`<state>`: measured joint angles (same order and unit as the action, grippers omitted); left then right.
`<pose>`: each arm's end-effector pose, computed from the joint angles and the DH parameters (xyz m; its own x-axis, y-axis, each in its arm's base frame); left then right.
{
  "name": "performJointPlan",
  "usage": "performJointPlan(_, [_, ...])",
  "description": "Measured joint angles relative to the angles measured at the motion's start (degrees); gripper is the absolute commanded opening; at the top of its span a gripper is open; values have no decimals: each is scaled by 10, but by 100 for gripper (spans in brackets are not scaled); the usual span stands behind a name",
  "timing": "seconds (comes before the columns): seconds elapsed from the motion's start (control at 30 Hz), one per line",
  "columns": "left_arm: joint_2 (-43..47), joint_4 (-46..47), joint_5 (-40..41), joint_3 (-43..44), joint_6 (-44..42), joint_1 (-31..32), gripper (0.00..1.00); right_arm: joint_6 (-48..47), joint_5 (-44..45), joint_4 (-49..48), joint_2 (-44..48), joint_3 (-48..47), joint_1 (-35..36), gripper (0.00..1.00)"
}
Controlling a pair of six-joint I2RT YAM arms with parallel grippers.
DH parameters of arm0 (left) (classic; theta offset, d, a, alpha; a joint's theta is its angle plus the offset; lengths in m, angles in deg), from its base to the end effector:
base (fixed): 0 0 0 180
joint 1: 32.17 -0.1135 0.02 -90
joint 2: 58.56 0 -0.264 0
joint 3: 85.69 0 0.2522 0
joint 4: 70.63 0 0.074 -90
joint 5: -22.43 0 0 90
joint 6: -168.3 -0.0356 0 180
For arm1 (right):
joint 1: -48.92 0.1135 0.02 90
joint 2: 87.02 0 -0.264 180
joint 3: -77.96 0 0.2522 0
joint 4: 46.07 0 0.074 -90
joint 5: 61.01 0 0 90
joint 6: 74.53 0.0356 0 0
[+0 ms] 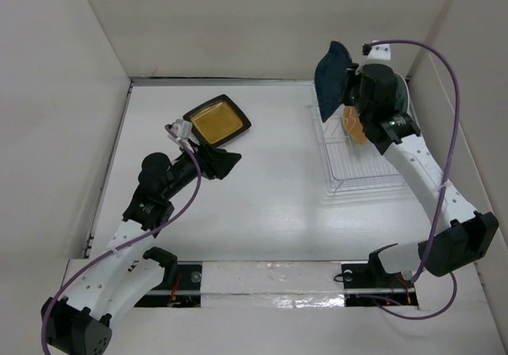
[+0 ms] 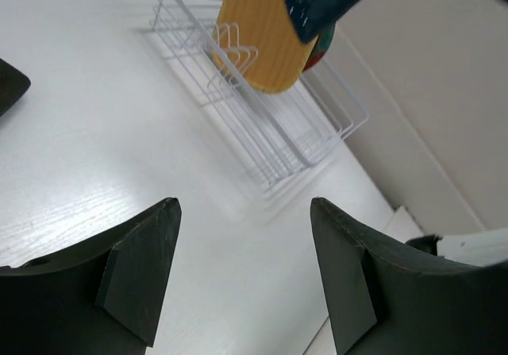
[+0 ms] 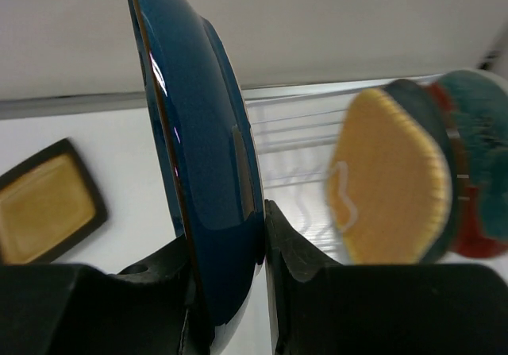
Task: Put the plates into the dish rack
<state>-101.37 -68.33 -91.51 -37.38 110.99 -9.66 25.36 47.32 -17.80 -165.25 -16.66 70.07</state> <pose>0.1635 -0.0834 0.3315 -0.2841 -0.4166 -0.8636 0.6748 0.5530 -0.4887 0.2965 0.1027 0.4209 -0.1987 0.0980 -0.9752 -0.0217 0.9943 0.1043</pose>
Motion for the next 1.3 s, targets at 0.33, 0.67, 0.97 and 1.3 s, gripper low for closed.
performJointPlan(0.33, [23,-72,39,3,-89,56,60,-91,77,149,-95,-142,-60,0])
performJointPlan(0.67, [35,-88,60,3,-115,77,60,-134,99,214,-248,-243,-78,0])
performJointPlan(0.97, [28,-92,71,3,-122,78,60,-140,91,214,-286,-243,-99,0])
performJointPlan(1.3, [21,-95,87,3,-123,78,60,-135,72,173,-323,-218,-103,0])
